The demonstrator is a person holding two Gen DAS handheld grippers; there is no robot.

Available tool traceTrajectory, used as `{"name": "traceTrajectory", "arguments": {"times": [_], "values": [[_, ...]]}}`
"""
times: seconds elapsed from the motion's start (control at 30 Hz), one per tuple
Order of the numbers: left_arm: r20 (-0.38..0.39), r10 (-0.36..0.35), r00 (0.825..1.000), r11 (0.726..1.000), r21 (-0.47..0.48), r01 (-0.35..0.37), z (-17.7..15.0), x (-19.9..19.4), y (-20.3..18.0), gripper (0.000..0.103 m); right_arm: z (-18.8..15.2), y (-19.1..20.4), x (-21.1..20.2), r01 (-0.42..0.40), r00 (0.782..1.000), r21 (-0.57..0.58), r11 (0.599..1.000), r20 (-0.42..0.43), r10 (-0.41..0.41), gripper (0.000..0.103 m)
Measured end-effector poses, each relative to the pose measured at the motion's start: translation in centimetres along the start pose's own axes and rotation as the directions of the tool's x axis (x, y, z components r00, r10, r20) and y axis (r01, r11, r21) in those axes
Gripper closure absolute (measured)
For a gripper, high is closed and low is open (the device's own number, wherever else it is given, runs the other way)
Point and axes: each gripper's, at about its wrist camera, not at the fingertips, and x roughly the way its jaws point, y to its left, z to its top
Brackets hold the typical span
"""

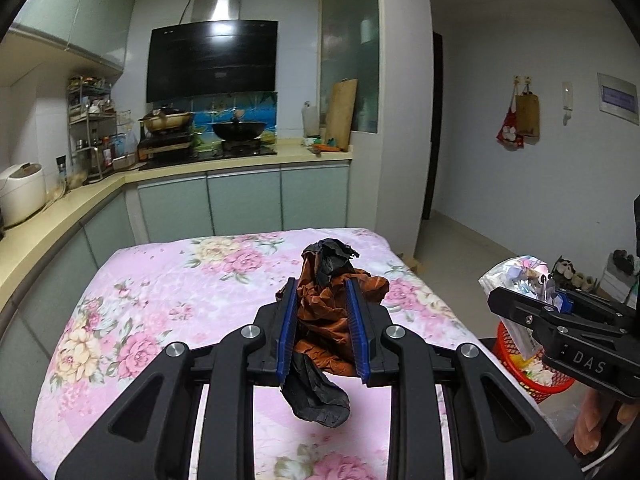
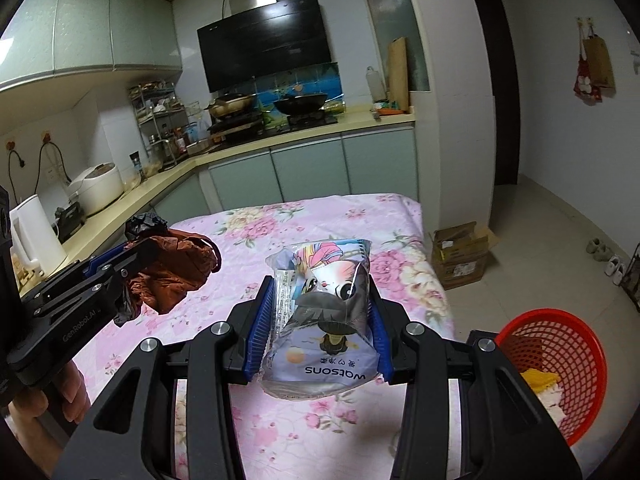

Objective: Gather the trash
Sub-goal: 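Lift the brown cloth and Watsons bag and carry them over the red wastebasket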

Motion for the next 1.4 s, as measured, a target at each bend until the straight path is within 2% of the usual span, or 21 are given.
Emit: {"name": "traceTrajectory", "arguments": {"times": [0.5,0.9,1.17,1.4], "values": [[0.0,-0.092,0.996,0.995,0.032,0.092,0.0,0.2,-3.9,0.08,-0.2,-2.9,-2.3,0.075,0.997,0.049,0.996,0.024,-0.076,0.061],[-0.018,-0.177,0.984,0.982,0.058,0.178,-0.4,0.9,-7.4,0.08,-0.9,-6.5,-4.5,0.16,0.986,0.103,0.982,0.036,-0.164,0.061],[-0.034,-0.248,0.968,0.965,0.074,0.25,-0.6,1.5,-9.8,0.08,-1.5,-8.5,-5.5,0.21,0.976,0.136,0.968,0.032,-0.217,0.061],[-0.064,-0.321,0.945,0.943,0.074,0.325,-0.9,2.7,-12.5,0.08,-2.2,-10.2,-6.4,0.254,0.965,0.175,0.951,0.022,-0.262,0.061]]}}
